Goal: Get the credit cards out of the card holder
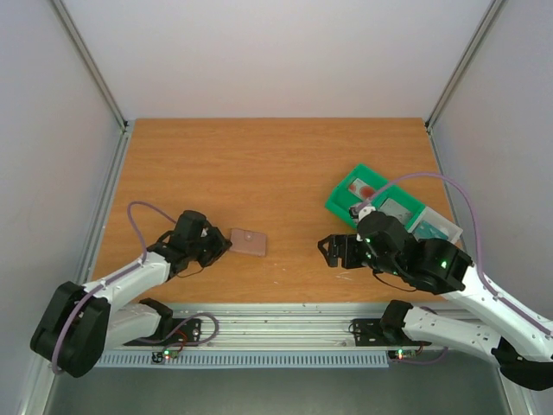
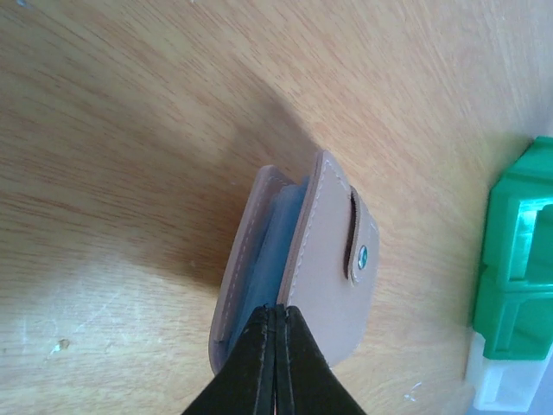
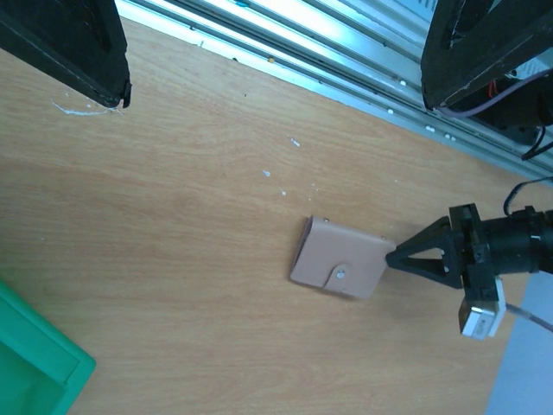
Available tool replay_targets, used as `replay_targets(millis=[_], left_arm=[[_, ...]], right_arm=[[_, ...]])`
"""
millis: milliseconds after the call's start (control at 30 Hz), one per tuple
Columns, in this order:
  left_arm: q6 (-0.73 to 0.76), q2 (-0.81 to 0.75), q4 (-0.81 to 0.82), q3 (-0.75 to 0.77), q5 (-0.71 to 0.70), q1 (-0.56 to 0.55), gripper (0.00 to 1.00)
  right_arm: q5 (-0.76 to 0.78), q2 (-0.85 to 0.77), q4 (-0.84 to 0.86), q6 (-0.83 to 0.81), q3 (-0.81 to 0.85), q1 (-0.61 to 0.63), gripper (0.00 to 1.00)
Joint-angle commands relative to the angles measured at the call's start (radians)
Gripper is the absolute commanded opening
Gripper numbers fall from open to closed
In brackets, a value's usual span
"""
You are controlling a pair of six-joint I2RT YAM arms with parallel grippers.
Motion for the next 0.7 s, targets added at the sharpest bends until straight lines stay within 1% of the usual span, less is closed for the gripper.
replay_targets(millis=[0, 100, 233, 367, 400, 433, 533, 600, 667], left_arm=[[0.091, -0.031, -0.031, 0.019, 0.022, -0.003, 0.01], [0.139, -0.014, -0.024, 0.040, 0.070, -0.005, 0.00], [0.188, 0.057, 0.019, 0.072, 0.188, -0.005, 0.00], [0.250, 0.115, 0.024, 0.110, 0.299, -0.009, 0.00], [0.264, 0.123, 0.017, 0.118, 0.320, -0.011, 0.01], [0.286, 0.130, 0.003, 0.127, 0.337, -0.014, 0.00], [0.328, 0.151, -0.028, 0.147, 0.386, -0.018, 0.00], [0.354, 0.162, -0.030, 0.154, 0.424, -0.025, 0.00], [0.372, 0.174, -0.038, 0.158, 0.456, -0.032, 0.00]], right_arm=[[-0.027, 0.014, 0.009, -0.019, -0.011, -0.006, 0.92], [-0.026, 0.020, 0.016, -0.024, -0.017, -0.006, 0.92], [-0.035, 0.040, 0.029, -0.042, -0.022, -0.006, 0.91], [-0.051, 0.064, 0.051, -0.084, -0.036, -0.006, 0.87], [-0.064, 0.070, 0.064, -0.095, -0.047, -0.006, 0.85], [-0.080, 0.077, 0.084, -0.106, -0.058, -0.006, 0.80], [-0.150, 0.119, 0.133, -0.131, -0.087, -0.006, 0.64], [-0.208, 0.173, 0.170, -0.143, -0.106, -0.006, 0.57], [-0.244, 0.228, 0.219, -0.156, -0.131, -0.006, 0.52]])
